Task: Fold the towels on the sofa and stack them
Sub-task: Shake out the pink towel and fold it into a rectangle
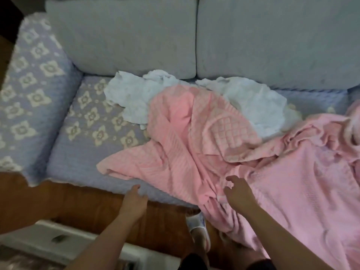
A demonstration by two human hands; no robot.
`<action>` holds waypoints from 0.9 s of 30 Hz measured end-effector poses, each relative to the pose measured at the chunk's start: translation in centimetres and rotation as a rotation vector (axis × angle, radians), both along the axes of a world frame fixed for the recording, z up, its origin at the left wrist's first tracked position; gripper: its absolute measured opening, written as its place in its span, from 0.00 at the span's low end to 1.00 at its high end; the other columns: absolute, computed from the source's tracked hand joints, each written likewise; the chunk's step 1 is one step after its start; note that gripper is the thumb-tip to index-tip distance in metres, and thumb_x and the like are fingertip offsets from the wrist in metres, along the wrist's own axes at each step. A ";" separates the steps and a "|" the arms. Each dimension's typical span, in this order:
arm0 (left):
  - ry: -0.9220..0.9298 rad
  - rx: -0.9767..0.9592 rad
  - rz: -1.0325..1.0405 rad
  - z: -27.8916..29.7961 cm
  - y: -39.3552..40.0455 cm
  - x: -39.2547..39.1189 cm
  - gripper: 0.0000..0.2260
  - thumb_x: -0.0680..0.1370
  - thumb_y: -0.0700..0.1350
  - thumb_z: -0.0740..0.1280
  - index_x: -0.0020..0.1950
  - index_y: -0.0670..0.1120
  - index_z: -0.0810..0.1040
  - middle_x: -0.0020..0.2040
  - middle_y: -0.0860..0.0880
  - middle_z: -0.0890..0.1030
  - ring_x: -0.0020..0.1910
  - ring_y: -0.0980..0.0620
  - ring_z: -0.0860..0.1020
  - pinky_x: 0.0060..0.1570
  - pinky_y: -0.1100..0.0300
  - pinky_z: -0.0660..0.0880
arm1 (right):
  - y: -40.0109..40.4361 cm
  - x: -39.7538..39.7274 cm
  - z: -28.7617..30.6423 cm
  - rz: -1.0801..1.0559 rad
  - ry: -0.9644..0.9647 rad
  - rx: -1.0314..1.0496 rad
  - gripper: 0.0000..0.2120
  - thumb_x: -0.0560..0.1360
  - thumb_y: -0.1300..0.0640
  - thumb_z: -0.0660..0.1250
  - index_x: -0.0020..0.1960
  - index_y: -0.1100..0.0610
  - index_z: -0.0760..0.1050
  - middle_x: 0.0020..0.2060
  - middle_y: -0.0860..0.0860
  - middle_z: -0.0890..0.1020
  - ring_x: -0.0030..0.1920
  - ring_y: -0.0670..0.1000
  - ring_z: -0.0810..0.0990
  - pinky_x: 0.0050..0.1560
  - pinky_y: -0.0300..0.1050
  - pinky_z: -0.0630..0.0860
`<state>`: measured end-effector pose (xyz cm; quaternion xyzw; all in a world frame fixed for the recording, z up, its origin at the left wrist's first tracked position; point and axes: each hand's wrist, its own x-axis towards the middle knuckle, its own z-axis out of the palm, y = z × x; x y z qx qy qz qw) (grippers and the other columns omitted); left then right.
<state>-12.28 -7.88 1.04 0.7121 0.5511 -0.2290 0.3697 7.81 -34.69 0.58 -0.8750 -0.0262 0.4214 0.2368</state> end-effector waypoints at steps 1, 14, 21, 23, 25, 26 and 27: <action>0.003 0.010 -0.002 -0.2 1.1 0.1 0.27 0.80 0.44 0.65 0.77 0.39 0.63 0.73 0.37 0.71 0.68 0.40 0.72 0.65 0.55 0.67 | 1.5 0.8 0.5 0.000 -0.018 0.039 0.18 0.76 0.58 0.65 0.66 0.54 0.75 0.61 0.55 0.77 0.54 0.55 0.80 0.55 0.46 0.75; 0.102 0.318 -0.260 -6.7 16.7 1.6 0.30 0.77 0.45 0.70 0.77 0.42 0.65 0.73 0.37 0.70 0.71 0.36 0.68 0.71 0.42 0.66 | 21.5 14.4 1.5 0.152 -0.242 0.144 0.16 0.79 0.59 0.63 0.66 0.56 0.77 0.64 0.54 0.79 0.63 0.56 0.77 0.63 0.45 0.71; 0.109 0.349 -0.726 -11.3 22.7 2.6 0.19 0.68 0.59 0.65 0.46 0.47 0.84 0.51 0.39 0.78 0.53 0.35 0.76 0.54 0.44 0.74 | 38.8 17.8 -5.4 0.002 -0.056 -0.085 0.49 0.74 0.36 0.66 0.81 0.52 0.41 0.80 0.58 0.47 0.78 0.64 0.54 0.74 0.60 0.63; 0.063 0.060 -0.820 -9.4 22.6 1.6 0.18 0.70 0.60 0.59 0.42 0.50 0.82 0.50 0.45 0.82 0.52 0.41 0.81 0.50 0.53 0.75 | 40.7 15.3 -8.4 -0.015 -0.048 -0.185 0.47 0.75 0.38 0.65 0.81 0.51 0.38 0.80 0.56 0.40 0.78 0.66 0.51 0.74 0.62 0.60; 0.237 -0.355 -0.938 -6.4 22.1 0.5 0.17 0.72 0.63 0.62 0.51 0.53 0.80 0.57 0.51 0.82 0.57 0.49 0.80 0.52 0.58 0.73 | 40.1 13.1 -8.9 -0.110 -0.253 -0.234 0.34 0.78 0.48 0.61 0.79 0.53 0.49 0.78 0.58 0.53 0.73 0.65 0.63 0.69 0.59 0.67; 0.321 -0.430 -0.995 -5.4 22.4 -0.3 0.19 0.71 0.63 0.62 0.54 0.54 0.79 0.59 0.52 0.82 0.59 0.50 0.80 0.54 0.58 0.73 | 39.3 12.4 -8.1 -0.197 -0.354 -0.235 0.28 0.79 0.54 0.59 0.77 0.56 0.57 0.74 0.61 0.63 0.69 0.64 0.69 0.65 0.56 0.70; 0.383 -0.470 -1.065 -4.6 22.9 -0.6 0.20 0.72 0.63 0.61 0.56 0.54 0.78 0.60 0.51 0.81 0.60 0.49 0.79 0.56 0.57 0.73 | 38.3 11.7 -6.8 -0.313 -0.425 -0.221 0.24 0.79 0.58 0.59 0.74 0.58 0.63 0.68 0.61 0.71 0.66 0.63 0.73 0.61 0.52 0.71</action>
